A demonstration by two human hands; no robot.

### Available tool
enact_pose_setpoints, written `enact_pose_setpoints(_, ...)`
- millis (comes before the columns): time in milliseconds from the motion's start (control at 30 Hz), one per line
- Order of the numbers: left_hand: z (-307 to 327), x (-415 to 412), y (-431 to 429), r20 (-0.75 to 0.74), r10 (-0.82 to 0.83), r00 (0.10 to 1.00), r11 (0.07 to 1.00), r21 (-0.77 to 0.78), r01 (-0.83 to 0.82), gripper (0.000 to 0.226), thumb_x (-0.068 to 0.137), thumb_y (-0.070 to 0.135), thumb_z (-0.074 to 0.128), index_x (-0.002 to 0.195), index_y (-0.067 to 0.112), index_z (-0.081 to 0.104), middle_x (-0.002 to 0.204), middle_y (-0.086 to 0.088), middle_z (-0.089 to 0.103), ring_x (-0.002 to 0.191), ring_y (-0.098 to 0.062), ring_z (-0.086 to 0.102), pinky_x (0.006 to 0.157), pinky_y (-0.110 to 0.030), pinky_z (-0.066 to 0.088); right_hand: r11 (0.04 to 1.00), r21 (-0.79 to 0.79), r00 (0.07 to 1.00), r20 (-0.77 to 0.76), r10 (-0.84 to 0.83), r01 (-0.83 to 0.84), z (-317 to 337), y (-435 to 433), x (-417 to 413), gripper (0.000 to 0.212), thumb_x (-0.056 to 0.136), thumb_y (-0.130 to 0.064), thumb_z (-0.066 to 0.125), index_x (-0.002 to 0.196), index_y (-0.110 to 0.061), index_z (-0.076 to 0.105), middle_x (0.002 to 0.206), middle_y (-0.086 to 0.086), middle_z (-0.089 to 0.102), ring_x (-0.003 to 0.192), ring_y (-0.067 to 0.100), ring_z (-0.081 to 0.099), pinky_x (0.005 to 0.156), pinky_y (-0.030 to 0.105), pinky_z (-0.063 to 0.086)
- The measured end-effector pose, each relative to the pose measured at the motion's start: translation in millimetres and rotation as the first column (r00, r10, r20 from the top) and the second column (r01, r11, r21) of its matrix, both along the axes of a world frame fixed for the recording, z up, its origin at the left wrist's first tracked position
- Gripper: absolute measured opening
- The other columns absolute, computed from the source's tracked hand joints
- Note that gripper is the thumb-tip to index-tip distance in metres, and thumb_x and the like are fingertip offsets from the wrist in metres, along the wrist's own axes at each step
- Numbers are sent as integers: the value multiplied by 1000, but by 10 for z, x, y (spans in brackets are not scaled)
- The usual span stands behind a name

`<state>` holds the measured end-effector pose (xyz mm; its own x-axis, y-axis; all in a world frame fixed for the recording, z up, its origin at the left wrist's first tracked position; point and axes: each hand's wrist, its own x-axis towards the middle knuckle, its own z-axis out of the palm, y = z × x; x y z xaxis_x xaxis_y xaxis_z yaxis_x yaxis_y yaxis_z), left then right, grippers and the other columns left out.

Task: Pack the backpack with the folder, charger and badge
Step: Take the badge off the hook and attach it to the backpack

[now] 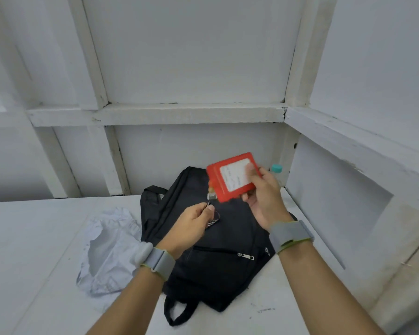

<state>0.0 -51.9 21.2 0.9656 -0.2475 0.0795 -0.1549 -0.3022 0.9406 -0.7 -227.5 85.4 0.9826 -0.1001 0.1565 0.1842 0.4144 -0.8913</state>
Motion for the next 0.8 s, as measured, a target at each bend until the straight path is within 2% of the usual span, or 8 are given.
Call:
enact_pose_setpoints(67,75,159,125,-4,30,1000,997,72,-30,32,91,31,56,75,3,58,61,-12,62,57,-14,51,56,-37,45,924,-322,973,34,230,-207,-36,-39,-55,13,91,-25,60,96,-13,64,69,3,66,42,13,51,37,19,42)
enact_pose_setpoints(133,260,238,241,57,52,997,959,276,-66,34,89,32,57,67,5,56,60,-10,59,58,-13,50,59,-33,41,659,-678,923,-80,377,-327,-68,-47,-100,10,91,-23,66,98,-17,65,77,3,73,48,18,63,47,24,52)
enact_pose_setpoints(267,584,126,250,245,52,968,761,618,-197,27,83,33,54,70,11,62,67,-1,64,71,-18,60,68,-32,48,212,-963,960,-108,260,-166,-122,43,-110,8,93,-28,62,96,-21,61,87,1,72,54,11,70,62,28,59)
enact_pose_setpoints(367,513,-37,54,248,28,968,816,554,-166,34,91,42,48,68,18,55,63,5,58,65,-20,57,61,-33,45,433,-896,994,111,5,98,-218,169,-48,9,95,-25,56,95,-19,62,82,1,71,49,8,67,55,21,54)
enact_pose_setpoints(500,255,-206,-150,-71,-104,992,993,-71,99,44,104,39,38,75,11,55,53,2,37,39,-14,34,39,-24,29,740,-517,893,123,-432,429,-171,236,140,19,96,-27,55,81,-18,63,72,-2,68,51,9,59,55,26,48)
enact_pose_setpoints(633,45,-98,-45,-173,-111,979,988,-125,90,37,104,29,41,70,14,47,54,2,29,38,-15,30,40,-24,24,986,75,986,-91,-141,148,93,188,102,18,98,-14,52,83,-13,63,63,-2,63,39,4,48,36,16,35)
enact_pose_setpoints(733,157,70,124,-198,23,980,995,-95,-43,37,95,18,47,59,16,47,47,3,33,38,-15,29,42,-24,20,937,-279,976,-7,216,-210,76,56,37,13,96,-12,55,92,-10,67,63,-3,63,44,7,51,36,17,34)
enact_pose_setpoints(800,356,152,240,-136,78,988,997,0,-78,33,90,19,49,57,14,48,44,4,39,41,-16,28,41,-23,20,690,-654,925,-42,378,-311,2,24,-6,9,96,-14,58,94,-11,66,65,-6,61,49,7,52,43,19,38)
